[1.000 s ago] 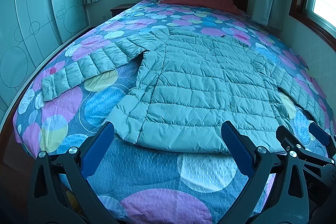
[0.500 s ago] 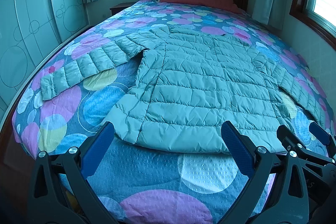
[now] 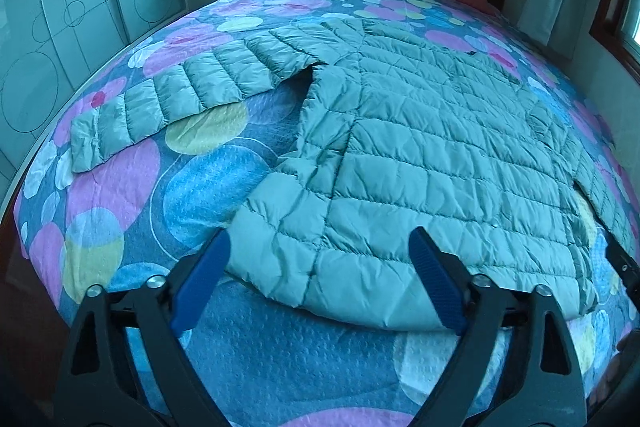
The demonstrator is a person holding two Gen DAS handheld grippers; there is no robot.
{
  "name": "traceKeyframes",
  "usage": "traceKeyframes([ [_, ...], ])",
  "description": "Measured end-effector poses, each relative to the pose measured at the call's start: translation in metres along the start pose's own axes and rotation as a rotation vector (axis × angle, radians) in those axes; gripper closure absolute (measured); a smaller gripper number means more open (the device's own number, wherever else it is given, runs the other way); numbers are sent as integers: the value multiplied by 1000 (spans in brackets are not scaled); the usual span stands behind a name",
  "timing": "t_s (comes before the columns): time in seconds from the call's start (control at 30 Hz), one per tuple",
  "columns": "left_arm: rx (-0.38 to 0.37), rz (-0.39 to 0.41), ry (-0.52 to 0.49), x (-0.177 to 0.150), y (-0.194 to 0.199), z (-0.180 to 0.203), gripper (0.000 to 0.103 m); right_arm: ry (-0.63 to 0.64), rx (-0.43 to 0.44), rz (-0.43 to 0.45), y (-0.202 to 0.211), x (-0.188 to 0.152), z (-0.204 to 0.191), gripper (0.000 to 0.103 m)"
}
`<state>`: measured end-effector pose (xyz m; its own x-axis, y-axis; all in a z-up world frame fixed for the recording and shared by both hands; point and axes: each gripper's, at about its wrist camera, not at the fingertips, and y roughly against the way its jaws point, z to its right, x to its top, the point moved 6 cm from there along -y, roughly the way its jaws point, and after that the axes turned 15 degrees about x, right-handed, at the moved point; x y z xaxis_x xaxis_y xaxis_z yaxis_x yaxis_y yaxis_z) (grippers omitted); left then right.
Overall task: Fold large clothes
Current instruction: 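Grasp the cuff of a jacket sleeve with the right gripper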
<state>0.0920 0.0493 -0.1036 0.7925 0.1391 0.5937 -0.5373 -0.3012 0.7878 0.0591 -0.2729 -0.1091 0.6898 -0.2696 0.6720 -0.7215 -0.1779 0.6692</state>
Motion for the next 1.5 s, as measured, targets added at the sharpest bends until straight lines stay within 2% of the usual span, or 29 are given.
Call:
traceKeyframes([
  [0.03, 18, -10, 11, 2, -6, -4, 31, -13, -4, 14, 0, 3, 9, 13],
  [0.07, 21, -23, 25, 4, -12, -7, 33, -26, -11, 18, -1, 6, 19, 36],
  [0.1, 19, -36, 37, 7, -18, -10, 36, -48, -20, 5, -5, 8, 29, 44],
  [0.13, 25, -46, 50, 10, -25, -14, 39, -82, -18, -8, -8, 9, 40, 45],
  [0.23, 58, -60, 103, 19, -42, -29, 39, -192, 13, 8, -15, 15, 76, 44],
  [0.27, 67, -67, 131, 22, -48, -35, 39, -224, 14, 25, -15, 17, 89, 39],
  [0.3, 74, -77, 163, 25, -55, -43, 35, -258, 12, 47, -14, 19, 103, 36],
  [0.33, 81, -89, 195, 26, -61, -50, 25, -295, 12, 73, -12, 20, 116, 31],
  [0.43, 88, -120, 284, 30, -78, -70, 16, -417, 41, 152, -8, 24, 158, 30],
  [0.6, 126, -170, 370, 30, -106, -95, 15, -652, 116, 245, -13, 22, 227, 30],
  [0.7, 167, -169, 409, 28, -117, -107, 15, -763, 145, 308, -17, 19, 257, 30],
  [0.83, 205, -172, 462, 23, -128, -118, 15, -853, 180, 403, -20, 19, 283, 30],
  [0.9, 225, -150, 477, 24, -129, -121, 15, -876, 167, 468, -17, 22, 291, 30],
  [1.07, 267, -117, 482, 24, -131, -122, 15, -977, 159, 635, -7, 19, 316, 31],
  [1.2, 291, -97, 475, 24, -133, -124, 15, -1014, 150, 706, -1, 21, 326, 32],
  [1.23, 297, -93, 471, 25, -134, -124, 15, -1017, 140, 713, 1, 19, 330, 38],
  [1.27, 302, -90, 468, 25, -134, -125, 15, -1021, 121, 710, 1, 20, 334, 49],
  [1.3, 305, -88, 465, 26, -135, -125, 15, -1026, 104, 699, 0, 21, 338, 53],
  [1.37, 310, -85, 461, 27, -137, -126, 15, -1036, 85, 680, -3, 19, 347, 75],
  [1.43, 313, -84, 459, 29, -139, -128, 15, -1033, 67, 668, -2, 19, 354, 83],
  [1.5, 321, -84, 455, 31, -141, -129, 15, -992, 39, 654, 0, 25, 352, 86],
])
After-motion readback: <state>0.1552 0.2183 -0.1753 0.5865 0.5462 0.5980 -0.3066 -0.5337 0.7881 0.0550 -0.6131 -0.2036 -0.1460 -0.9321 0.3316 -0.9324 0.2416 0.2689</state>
